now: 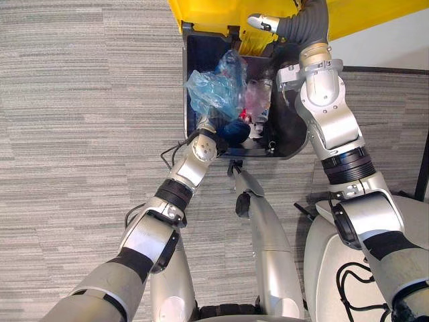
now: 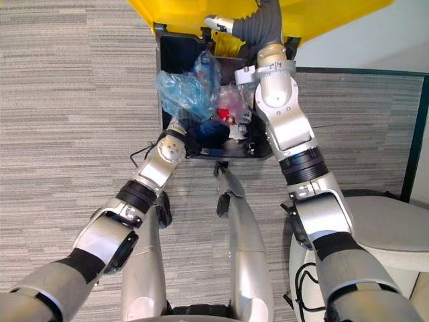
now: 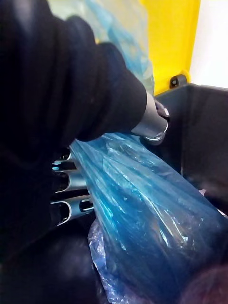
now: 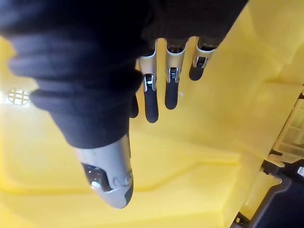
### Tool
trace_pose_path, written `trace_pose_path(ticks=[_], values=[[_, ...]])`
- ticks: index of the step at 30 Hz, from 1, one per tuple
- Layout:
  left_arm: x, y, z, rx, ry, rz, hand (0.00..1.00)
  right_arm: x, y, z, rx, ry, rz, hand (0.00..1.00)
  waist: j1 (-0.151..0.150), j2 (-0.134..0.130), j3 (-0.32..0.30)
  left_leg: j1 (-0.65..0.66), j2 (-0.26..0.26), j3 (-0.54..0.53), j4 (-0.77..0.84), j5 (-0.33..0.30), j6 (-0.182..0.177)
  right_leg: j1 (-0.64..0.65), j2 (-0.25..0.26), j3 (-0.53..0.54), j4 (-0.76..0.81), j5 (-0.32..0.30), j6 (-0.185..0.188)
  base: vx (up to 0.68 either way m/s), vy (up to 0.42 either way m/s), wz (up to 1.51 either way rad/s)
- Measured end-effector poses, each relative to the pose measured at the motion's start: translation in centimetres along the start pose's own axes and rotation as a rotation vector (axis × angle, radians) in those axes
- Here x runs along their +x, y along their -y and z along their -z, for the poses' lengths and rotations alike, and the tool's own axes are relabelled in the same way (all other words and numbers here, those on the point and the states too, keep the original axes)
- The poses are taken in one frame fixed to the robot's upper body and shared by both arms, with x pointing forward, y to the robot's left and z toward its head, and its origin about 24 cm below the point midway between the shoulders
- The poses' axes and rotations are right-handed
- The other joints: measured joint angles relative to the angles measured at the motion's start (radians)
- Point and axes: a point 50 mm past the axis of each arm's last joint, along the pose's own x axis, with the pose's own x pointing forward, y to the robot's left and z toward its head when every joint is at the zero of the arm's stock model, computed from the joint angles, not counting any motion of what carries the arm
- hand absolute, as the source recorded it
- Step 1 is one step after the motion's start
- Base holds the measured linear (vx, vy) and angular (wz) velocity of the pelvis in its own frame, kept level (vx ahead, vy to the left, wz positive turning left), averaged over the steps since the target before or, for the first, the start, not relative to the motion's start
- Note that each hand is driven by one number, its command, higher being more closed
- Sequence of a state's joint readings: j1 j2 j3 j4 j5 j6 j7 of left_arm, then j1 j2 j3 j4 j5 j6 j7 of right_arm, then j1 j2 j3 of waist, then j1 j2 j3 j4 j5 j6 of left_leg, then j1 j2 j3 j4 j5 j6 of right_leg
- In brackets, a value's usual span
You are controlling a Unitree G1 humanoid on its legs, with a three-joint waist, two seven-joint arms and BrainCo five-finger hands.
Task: Gather rubbish on tea table into small bin, then transfer packed bag to large trash can.
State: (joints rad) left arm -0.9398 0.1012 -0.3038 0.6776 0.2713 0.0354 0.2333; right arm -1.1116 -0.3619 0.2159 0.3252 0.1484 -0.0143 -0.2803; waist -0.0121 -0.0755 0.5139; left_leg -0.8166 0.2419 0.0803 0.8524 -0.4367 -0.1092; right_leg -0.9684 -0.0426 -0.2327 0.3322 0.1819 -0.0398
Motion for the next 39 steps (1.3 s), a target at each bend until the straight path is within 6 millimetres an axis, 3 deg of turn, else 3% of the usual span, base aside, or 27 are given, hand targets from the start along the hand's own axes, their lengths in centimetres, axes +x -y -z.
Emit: trace_pose_path(ticks=[9, 13, 18, 21, 24, 26, 29, 34, 38, 39], values=[[-0.4, 0.4, 0.8, 0.016, -0.018, 0.044, 0.00, -0.4, -0.8, 0.5, -0.015, -0.016, -0.054, 0.00, 0.001, 0.010, -0.005, 0.031, 0.000, 0.001, 0.003, -0.001, 0.001, 0.038, -0.009, -0.004, -0.001, -0.001, 0.001, 0.00, -0.002, 0.02], [-1.1, 0.4, 1.5, 0.014, -0.021, 0.051, 0.00, -0.8, -0.9, 1.1, -0.020, -0.035, -0.075, 0.00, 0.005, 0.033, -0.018, 0.063, -0.001, 0.000, -0.002, -0.004, 0.007, 0.072, -0.012, -0.006, -0.002, -0.008, -0.005, -0.01, 0.001, 0.02], [-2.6, -1.4, 2.7, -0.049, -0.004, 0.019, 0.00, -3.4, -0.3, 4.6, -0.075, -0.146, -0.091, 0.00, 0.029, 0.049, -0.027, 0.117, -0.015, -0.001, -0.033, 0.003, 0.004, 0.116, -0.017, -0.008, -0.002, -0.016, -0.015, 0.01, -0.011, 0.04], [-4.8, -2.8, 4.5, -0.182, -0.023, -0.047, 0.00, -5.8, 0.7, 7.1, -0.103, -0.234, -0.078, 0.00, 0.037, 0.054, -0.029, 0.169, -0.019, -0.007, -0.059, 0.010, 0.001, 0.163, -0.022, -0.018, -0.001, -0.028, -0.020, 0.02, -0.030, 0.14], [-8.5, -3.1, 7.5, -0.364, -0.100, -0.131, 0.00, -9.6, 2.9, 8.5, -0.098, -0.297, -0.008, 0.00, 0.055, 0.080, -0.048, 0.230, -0.030, -0.021, -0.087, 0.015, 0.000, 0.216, -0.035, -0.032, 0.015, -0.054, -0.020, 0.02, -0.018, 0.20], [-12.4, -3.9, 11.2, -0.477, -0.234, -0.253, 0.00, -12.8, 4.2, 9.9, -0.086, -0.373, 0.045, 0.00, 0.061, 0.091, -0.082, 0.279, -0.047, -0.026, -0.129, 0.031, 0.004, 0.255, -0.055, -0.043, 0.018, -0.073, -0.012, 0.03, -0.024, 0.26], [-16.8, -4.3, 14.7, -0.519, -0.394, -0.334, 0.00, -16.3, 4.5, 11.8, -0.090, -0.486, 0.077, 0.00, 0.078, 0.098, -0.106, 0.367, -0.056, -0.028, -0.180, 0.042, 0.005, 0.331, -0.070, -0.055, 0.017, -0.093, 0.002, 0.01, -0.023, 0.23], [-23.1, -3.2, 18.4, -0.521, -0.616, -0.337, 0.00, -21.6, 3.0, 13.8, -0.036, -0.652, 0.076, 0.00, 0.088, 0.098, -0.165, 0.489, -0.070, -0.040, -0.257, 0.055, 0.017, 0.439, -0.087, -0.076, 0.015, -0.120, 0.013, 0.02, -0.030, 0.23], [-29.7, -0.2, 22.8, -0.534, -0.985, -0.310, 0.00, -26.3, 1.3, 16.4, 0.010, -0.857, 0.070, 0.00, 0.086, 0.089, -0.204, 0.594, -0.076, -0.036, -0.318, 0.069, 0.006, 0.516, -0.094, -0.073, 0.012, -0.136, 0.030, 0.04, 0.011, 0.00], [-30.5, 0.2, 23.2, -0.530, -1.031, -0.298, 0.00, -26.8, 1.1, 16.7, 0.014, -0.884, 0.064, 0.00, 0.085, 0.086, -0.205, 0.609, -0.078, -0.035, -0.326, 0.070, 0.004, 0.525, -0.093, -0.070, 0.012, -0.137, 0.032, 0.02, 0.008, -0.12]])
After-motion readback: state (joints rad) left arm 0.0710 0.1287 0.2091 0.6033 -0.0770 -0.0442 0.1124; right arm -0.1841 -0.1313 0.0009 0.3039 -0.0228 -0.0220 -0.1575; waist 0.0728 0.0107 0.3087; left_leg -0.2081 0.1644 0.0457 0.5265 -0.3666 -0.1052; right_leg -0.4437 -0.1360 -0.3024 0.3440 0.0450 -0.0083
